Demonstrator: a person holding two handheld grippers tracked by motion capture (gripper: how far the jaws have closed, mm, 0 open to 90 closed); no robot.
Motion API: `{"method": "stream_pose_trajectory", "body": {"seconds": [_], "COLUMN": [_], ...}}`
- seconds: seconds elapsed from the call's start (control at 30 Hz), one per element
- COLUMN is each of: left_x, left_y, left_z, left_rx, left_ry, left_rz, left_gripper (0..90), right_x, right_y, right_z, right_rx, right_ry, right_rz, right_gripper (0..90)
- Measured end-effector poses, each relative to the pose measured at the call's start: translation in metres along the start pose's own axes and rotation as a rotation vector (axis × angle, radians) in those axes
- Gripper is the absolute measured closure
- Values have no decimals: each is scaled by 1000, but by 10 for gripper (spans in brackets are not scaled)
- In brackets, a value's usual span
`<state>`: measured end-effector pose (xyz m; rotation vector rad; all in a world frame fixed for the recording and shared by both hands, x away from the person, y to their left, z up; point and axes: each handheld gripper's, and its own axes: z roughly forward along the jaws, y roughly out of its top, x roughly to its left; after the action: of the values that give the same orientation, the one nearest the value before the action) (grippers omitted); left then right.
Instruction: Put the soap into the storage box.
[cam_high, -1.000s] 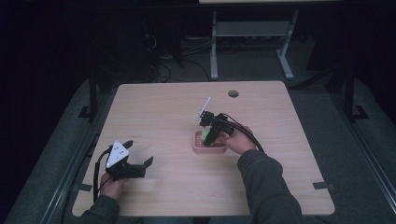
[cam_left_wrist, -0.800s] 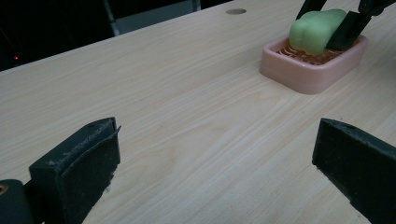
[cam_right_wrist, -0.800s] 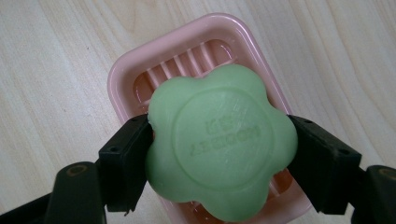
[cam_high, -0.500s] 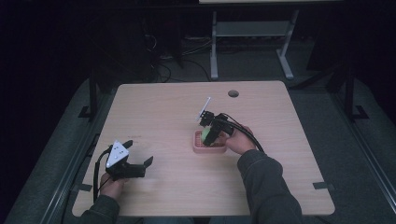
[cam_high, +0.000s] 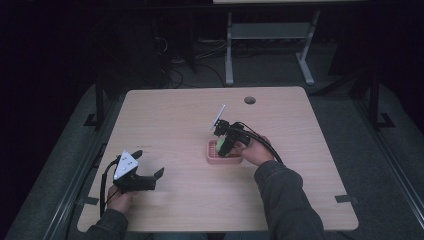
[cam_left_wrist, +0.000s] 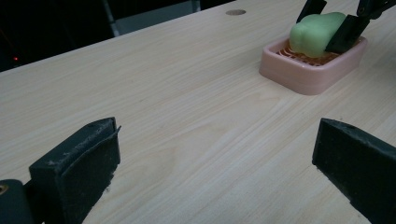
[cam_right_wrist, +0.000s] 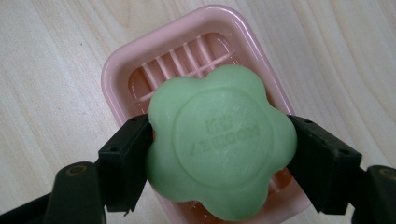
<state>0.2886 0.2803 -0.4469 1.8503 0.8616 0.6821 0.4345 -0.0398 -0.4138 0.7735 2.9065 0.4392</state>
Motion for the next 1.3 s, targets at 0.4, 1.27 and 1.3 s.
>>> {"method": "stream_pose_trajectory", "body": {"seconds": [0.4,1.27,1.3], "left_x": [0,-1,-1], "left_y": [0,0,0], "left_z": [0,1,1], "left_rx": [0,-3,-2], "left_ry": [0,2,1], "left_rz": [0,-3,-3], "left_gripper": [2,2,2], "right_x": [-1,-4,-4], "right_y": [-1,-7,-7], "right_z": [-2,-3,-3], "right_rx": [-6,-36,-37], "right_ry": [4,-3,0], "right_rz": [1,23,26], "right_gripper": [256,258,258]}}
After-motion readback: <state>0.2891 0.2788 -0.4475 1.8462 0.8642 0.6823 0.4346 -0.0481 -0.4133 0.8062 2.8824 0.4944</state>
